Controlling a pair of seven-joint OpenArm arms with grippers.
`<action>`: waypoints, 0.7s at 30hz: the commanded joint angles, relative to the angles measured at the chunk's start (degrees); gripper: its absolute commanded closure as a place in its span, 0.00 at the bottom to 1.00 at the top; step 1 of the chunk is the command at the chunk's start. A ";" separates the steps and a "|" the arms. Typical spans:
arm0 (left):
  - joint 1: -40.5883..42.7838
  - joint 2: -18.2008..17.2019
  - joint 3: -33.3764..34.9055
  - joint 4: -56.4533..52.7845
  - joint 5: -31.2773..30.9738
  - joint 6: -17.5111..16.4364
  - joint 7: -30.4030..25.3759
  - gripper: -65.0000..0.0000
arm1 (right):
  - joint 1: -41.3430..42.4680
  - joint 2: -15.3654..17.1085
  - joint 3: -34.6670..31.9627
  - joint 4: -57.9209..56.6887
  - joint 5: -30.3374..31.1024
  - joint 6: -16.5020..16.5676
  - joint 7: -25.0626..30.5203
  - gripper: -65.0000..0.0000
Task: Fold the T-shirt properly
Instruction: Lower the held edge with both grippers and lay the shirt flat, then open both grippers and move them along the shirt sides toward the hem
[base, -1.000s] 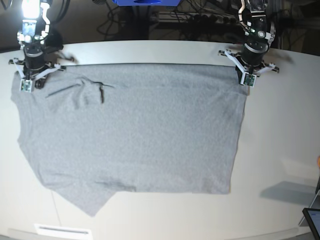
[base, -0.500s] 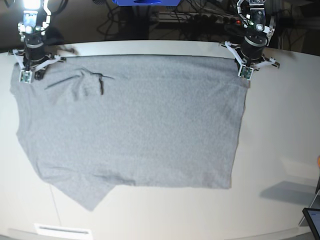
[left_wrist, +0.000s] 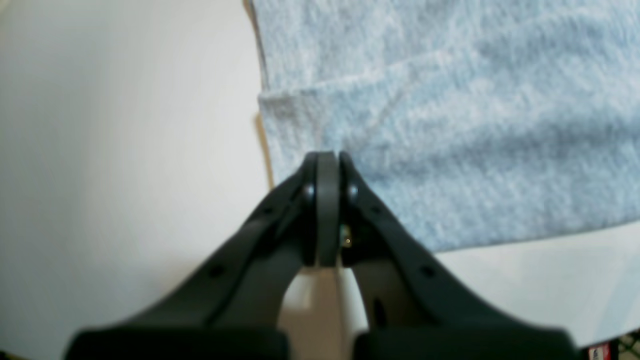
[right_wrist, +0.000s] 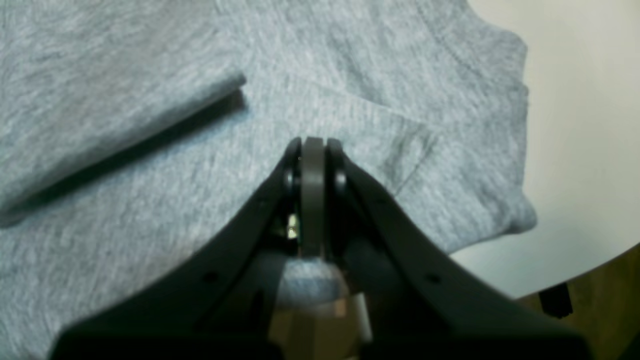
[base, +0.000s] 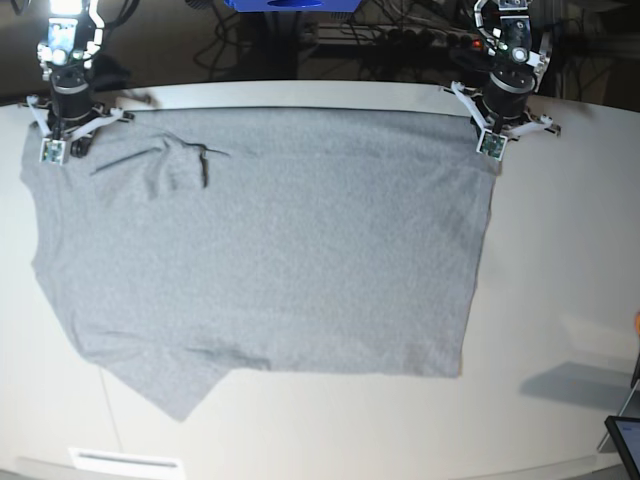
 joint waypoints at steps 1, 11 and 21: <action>0.25 -0.21 -0.52 1.92 0.30 0.60 -0.49 1.00 | -0.67 0.15 0.01 -0.08 -0.11 0.35 -4.24 0.97; -0.19 -0.21 -0.60 3.86 0.30 0.60 -0.49 1.00 | 0.47 0.32 0.01 5.11 -0.11 0.35 -5.03 0.96; -7.31 -0.03 -4.38 6.58 -0.14 0.25 5.49 1.00 | 7.33 0.58 0.01 13.29 -0.11 0.61 -12.86 0.96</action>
